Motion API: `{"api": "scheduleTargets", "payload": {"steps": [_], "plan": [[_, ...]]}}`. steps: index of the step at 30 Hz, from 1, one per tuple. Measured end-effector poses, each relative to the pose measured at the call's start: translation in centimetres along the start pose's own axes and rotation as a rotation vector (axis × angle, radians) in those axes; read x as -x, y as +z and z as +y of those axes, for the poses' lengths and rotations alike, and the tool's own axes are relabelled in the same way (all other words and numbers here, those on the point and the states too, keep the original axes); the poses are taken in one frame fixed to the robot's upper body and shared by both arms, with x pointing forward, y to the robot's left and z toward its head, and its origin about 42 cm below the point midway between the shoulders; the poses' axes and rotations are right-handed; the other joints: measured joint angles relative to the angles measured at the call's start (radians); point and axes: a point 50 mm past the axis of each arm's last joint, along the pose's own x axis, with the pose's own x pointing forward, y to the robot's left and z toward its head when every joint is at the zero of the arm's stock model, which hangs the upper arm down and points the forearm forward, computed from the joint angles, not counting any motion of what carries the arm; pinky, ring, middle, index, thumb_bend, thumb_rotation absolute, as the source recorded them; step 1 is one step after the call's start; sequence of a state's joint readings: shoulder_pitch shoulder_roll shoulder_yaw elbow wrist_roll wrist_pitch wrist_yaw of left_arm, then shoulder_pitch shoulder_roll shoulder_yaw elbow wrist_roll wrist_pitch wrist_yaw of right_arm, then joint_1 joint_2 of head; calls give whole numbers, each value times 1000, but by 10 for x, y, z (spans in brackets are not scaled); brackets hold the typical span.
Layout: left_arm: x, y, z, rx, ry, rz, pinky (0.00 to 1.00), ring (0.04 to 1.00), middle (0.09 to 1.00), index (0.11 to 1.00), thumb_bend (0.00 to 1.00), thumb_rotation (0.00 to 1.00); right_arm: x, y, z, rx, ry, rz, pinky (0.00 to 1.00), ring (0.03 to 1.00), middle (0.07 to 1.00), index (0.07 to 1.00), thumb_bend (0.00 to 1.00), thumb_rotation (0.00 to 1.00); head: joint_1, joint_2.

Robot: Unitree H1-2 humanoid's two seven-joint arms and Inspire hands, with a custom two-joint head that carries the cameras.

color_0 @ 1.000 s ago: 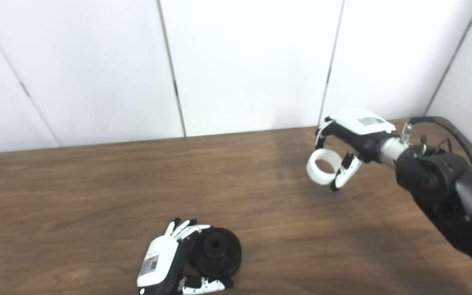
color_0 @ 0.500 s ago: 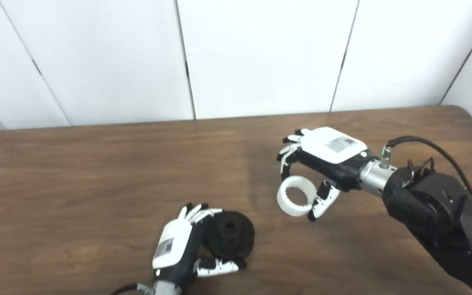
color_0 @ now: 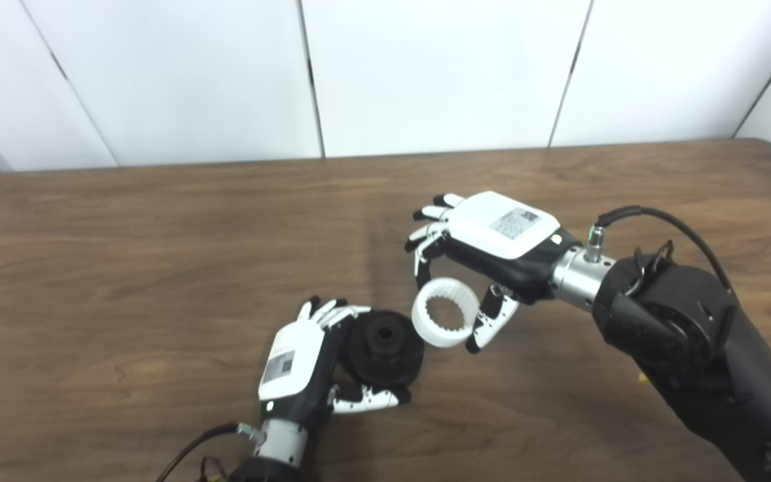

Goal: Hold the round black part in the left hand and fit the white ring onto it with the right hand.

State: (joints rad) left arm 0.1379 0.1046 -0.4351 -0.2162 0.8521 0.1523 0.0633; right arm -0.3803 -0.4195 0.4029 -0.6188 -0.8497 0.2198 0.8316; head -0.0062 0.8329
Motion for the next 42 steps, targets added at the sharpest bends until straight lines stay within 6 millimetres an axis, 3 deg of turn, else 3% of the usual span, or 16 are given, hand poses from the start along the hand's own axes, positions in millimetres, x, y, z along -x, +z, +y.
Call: {"api": "scheduleTargets", "payload": {"steps": [6, 19, 42], "plan": [[0, 2, -1, 2, -2, 2, 1000, 896, 795, 484, 522, 52, -14, 10, 6, 0, 17, -24, 1000, 943, 829, 483, 525, 138, 2, 8], [-1, 6, -3, 2, -6, 8, 1000, 900, 793, 483, 522, 52, -37, 11, 20, -8, 63, -32, 1000, 948, 831, 483, 526, 140, 6, 17], [-3, 13, -6, 0, -19, 1, 1000, 892, 790, 482, 521, 53, -41, 21, 32, 26, 102, -58, 1000, 953, 840, 484, 524, 137, 22, 34]]}}
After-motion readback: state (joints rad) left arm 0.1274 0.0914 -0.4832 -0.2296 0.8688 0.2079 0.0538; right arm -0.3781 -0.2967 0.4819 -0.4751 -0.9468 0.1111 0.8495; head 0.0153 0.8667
